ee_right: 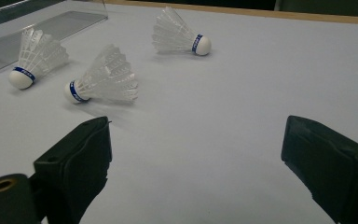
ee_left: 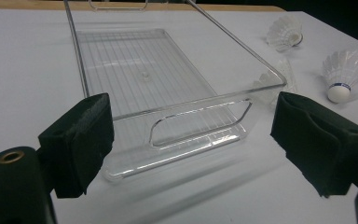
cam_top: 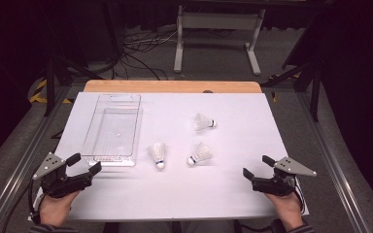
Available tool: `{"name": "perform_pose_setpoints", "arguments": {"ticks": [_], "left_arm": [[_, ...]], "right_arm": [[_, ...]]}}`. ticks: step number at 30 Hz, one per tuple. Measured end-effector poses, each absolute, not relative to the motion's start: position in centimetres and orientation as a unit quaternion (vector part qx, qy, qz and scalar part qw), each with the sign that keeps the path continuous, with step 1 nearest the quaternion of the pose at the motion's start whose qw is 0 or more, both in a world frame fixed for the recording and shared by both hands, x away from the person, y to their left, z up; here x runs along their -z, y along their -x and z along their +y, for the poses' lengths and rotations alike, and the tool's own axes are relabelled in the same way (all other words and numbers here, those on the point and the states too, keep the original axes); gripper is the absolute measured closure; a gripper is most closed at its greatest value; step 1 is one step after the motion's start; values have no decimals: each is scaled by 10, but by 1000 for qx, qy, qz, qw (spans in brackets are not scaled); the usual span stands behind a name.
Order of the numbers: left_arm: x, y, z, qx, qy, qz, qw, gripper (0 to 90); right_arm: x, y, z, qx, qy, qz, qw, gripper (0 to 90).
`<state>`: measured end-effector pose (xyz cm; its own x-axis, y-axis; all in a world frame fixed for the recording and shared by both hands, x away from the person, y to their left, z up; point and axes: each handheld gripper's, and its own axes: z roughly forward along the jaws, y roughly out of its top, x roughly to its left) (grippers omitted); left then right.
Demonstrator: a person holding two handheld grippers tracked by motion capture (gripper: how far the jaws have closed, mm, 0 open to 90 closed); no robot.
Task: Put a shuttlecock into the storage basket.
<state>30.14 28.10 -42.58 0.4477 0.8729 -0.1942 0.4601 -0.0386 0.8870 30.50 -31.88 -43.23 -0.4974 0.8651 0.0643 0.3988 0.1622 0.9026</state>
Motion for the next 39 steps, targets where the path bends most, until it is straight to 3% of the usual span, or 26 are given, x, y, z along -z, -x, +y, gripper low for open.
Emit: {"name": "perform_pose_setpoints", "arguments": {"ticks": [39], "left_arm": [[422, -301, 282, -200, -683, 495, 498, 138]], "right_arm": [[433, -305, -321, -478, -455, 712, 240, 85]]}}
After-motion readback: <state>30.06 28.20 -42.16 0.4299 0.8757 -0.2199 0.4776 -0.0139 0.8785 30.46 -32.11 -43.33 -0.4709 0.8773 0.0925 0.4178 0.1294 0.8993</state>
